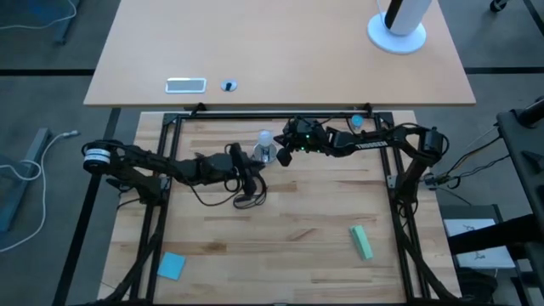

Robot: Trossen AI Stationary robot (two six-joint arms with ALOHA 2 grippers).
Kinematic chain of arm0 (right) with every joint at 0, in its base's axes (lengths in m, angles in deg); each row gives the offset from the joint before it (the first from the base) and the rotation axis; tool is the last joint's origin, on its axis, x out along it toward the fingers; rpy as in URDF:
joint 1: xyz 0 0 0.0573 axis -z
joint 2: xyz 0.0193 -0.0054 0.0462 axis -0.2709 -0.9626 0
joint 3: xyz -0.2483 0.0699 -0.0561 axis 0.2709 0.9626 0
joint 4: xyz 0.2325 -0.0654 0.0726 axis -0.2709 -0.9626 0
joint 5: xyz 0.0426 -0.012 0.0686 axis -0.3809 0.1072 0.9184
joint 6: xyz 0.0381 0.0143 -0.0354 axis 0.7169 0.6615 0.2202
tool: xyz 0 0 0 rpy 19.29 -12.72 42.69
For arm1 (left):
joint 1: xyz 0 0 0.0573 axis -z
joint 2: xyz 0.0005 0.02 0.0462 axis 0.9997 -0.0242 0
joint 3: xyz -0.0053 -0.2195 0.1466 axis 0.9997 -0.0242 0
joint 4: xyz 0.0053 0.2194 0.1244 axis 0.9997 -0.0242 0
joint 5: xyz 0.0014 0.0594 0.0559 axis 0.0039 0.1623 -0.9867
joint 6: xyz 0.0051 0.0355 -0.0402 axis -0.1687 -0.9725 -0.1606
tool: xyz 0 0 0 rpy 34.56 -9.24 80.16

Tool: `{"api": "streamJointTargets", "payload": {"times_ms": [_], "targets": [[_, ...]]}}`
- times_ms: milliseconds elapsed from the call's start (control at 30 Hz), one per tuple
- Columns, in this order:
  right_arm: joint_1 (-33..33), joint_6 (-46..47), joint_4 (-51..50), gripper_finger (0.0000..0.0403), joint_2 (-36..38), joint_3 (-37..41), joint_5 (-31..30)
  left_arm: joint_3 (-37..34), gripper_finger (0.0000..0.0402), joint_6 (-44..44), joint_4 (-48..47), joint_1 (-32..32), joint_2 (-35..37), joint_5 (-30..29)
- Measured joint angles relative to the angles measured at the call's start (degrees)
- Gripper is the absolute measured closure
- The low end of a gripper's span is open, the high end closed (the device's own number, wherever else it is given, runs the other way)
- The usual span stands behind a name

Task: Screw lightbulb
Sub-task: Insert the lightbulb into the lamp

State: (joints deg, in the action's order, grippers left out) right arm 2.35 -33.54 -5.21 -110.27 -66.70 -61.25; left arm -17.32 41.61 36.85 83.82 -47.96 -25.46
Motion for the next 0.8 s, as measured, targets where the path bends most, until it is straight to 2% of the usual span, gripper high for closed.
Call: {"api": "streamJointTargets", "payload": {"times_ms": [200, 400, 467, 567, 800], "targets": [[0.34, 1.31, 0.05, 0.0403, 0.00, 0.00, 0.11, -0.10, 0.0361, -0.37, -2.80, -0.02, -0.07, -5.14], [0.95, 2.91, -0.02, 0.0403, 0.00, 0.00, 0.61, 0.52, 0.0361, -3.81, -2.77, -1.01, 0.28, -14.91], [1.03, 3.11, -0.38, 0.0403, 0.00, 0.00, 0.66, 1.02, 0.0361, -5.62, -2.33, -2.08, 0.38, -14.47], [1.07, 3.16, -1.06, 0.0403, -0.04, 0.00, 0.82, 0.97, 0.0361, -7.67, -3.48, -4.36, 0.37, -10.49], [1.09, 3.94, -1.31, 0.0403, -0.09, 0.02, 0.81, -0.42, 0.0361, -8.04, -3.49, -9.28, 0.37, -5.57]]}}
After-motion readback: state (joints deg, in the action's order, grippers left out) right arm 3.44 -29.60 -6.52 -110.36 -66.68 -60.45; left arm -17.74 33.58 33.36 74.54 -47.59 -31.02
